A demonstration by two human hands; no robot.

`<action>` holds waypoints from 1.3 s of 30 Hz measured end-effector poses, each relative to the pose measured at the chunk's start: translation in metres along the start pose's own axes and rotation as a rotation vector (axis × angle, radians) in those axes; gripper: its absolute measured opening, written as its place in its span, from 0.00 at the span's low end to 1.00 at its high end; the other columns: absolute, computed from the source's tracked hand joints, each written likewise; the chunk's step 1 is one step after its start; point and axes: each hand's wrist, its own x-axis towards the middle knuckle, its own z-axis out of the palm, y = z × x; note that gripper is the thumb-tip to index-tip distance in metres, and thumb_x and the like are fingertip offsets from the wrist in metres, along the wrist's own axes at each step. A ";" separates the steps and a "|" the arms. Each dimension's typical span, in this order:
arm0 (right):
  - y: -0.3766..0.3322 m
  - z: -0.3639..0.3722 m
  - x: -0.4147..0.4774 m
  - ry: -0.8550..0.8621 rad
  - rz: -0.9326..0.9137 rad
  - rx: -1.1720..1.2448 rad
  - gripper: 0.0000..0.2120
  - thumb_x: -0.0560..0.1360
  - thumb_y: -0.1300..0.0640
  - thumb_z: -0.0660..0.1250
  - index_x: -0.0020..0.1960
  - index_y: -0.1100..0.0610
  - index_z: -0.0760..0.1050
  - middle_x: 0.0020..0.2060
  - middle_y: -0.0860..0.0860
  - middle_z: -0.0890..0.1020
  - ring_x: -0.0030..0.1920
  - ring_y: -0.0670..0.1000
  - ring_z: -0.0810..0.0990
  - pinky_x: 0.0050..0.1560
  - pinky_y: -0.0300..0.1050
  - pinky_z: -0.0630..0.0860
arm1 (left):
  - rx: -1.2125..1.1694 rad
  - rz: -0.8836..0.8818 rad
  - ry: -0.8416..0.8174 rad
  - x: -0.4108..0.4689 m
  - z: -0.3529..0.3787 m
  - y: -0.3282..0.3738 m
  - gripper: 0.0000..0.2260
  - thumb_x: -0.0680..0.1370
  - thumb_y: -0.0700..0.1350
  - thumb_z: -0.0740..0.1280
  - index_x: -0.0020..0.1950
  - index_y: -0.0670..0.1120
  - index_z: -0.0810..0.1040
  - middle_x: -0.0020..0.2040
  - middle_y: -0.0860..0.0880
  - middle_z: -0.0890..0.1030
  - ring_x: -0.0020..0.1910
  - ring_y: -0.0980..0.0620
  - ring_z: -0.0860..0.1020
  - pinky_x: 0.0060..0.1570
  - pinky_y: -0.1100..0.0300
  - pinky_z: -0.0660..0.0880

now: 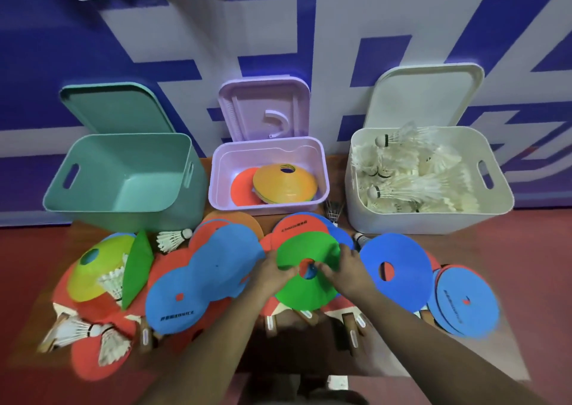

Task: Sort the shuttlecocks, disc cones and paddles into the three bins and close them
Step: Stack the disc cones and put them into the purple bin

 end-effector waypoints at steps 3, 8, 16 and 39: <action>0.005 0.007 0.000 -0.001 0.033 0.003 0.32 0.72 0.43 0.71 0.65 0.63 0.66 0.60 0.62 0.70 0.60 0.63 0.74 0.58 0.50 0.71 | 0.006 -0.024 0.099 -0.001 0.017 -0.003 0.27 0.69 0.55 0.74 0.64 0.46 0.74 0.58 0.45 0.79 0.57 0.46 0.78 0.54 0.55 0.76; 0.010 0.007 0.007 0.026 0.010 0.073 0.31 0.72 0.44 0.71 0.66 0.63 0.67 0.59 0.62 0.72 0.59 0.63 0.75 0.59 0.51 0.71 | -0.292 -0.067 0.140 -0.007 0.023 0.007 0.20 0.70 0.49 0.76 0.54 0.50 0.69 0.48 0.53 0.78 0.47 0.52 0.78 0.47 0.56 0.76; 0.028 -0.029 -0.008 0.048 -0.081 0.333 0.15 0.78 0.51 0.63 0.61 0.59 0.73 0.52 0.51 0.80 0.51 0.51 0.78 0.48 0.42 0.70 | -0.973 0.061 0.039 -0.032 0.029 0.050 0.09 0.77 0.32 0.64 0.55 0.39 0.78 0.49 0.42 0.84 0.46 0.45 0.83 0.49 0.50 0.80; 0.146 -0.029 -0.005 -0.063 -0.337 -0.572 0.25 0.74 0.43 0.64 0.65 0.58 0.71 0.68 0.57 0.69 0.64 0.60 0.68 0.62 0.54 0.69 | -1.163 -0.028 0.081 -0.025 0.051 0.060 0.09 0.78 0.33 0.62 0.54 0.43 0.78 0.56 0.39 0.81 0.54 0.39 0.80 0.57 0.43 0.75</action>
